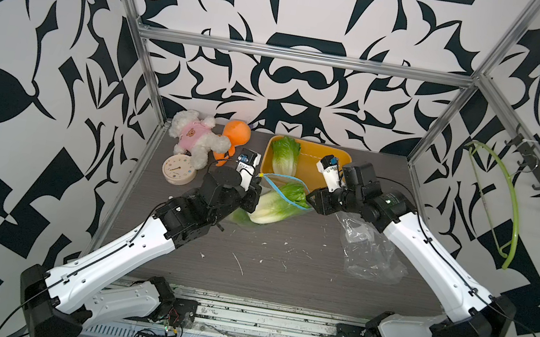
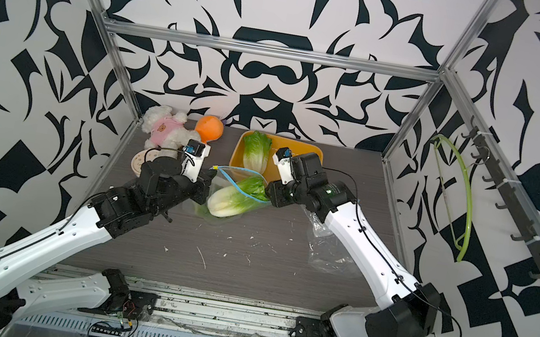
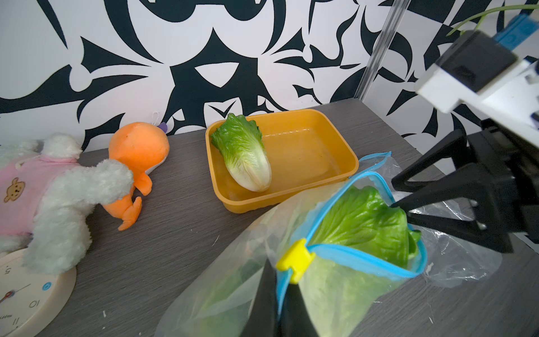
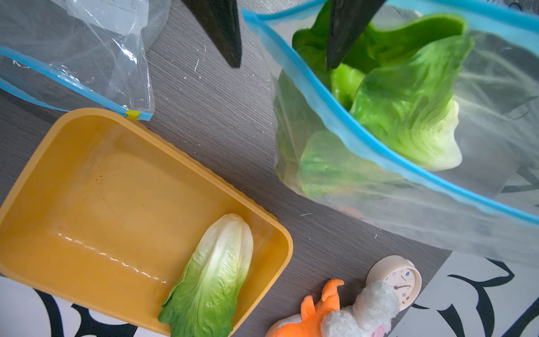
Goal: Put the chinese cabbages into a zipper bag and zip it
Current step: Adjust the zipper food storage bag at the center of the board.
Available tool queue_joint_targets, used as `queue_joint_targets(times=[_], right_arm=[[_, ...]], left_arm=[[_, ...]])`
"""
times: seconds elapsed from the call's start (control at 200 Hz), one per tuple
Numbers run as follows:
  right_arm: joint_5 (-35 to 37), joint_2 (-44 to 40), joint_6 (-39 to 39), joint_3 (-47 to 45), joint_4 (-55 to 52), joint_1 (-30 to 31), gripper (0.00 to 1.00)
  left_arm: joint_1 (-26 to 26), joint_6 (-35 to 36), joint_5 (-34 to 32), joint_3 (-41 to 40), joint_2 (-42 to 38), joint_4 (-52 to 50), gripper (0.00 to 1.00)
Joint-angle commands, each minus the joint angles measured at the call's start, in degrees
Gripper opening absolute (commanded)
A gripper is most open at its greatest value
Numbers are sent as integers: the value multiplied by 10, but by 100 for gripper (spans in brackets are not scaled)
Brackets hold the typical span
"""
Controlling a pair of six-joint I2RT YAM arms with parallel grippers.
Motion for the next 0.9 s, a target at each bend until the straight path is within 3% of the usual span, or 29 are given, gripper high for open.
queue_joint_targets(times=[0.0, 0.275, 0.425, 0.505, 0.575, 0.775, 0.895], right_arm=[[-4, 9, -6, 2, 25, -1, 45], [-25, 25, 3, -14, 56, -3, 21], [-26, 25, 3, -22, 70, -6, 24], [-25, 26, 4, -23, 72, -7, 8], [-28, 22, 4, -24, 73, -8, 0], [-22, -9, 7, 6, 48, -8, 0], [-24, -7, 44, 118, -55, -8, 0]], left_arm=[[3, 5, -3, 30, -6, 15, 0], [3, 5, -2, 32, -4, 16, 0], [4, 4, 4, 32, -4, 16, 0], [4, 4, 7, 32, -5, 17, 0], [3, 4, 7, 32, -6, 17, 0], [4, -8, 11, 41, -18, 1, 0], [4, -45, 26, 73, -40, -42, 0]])
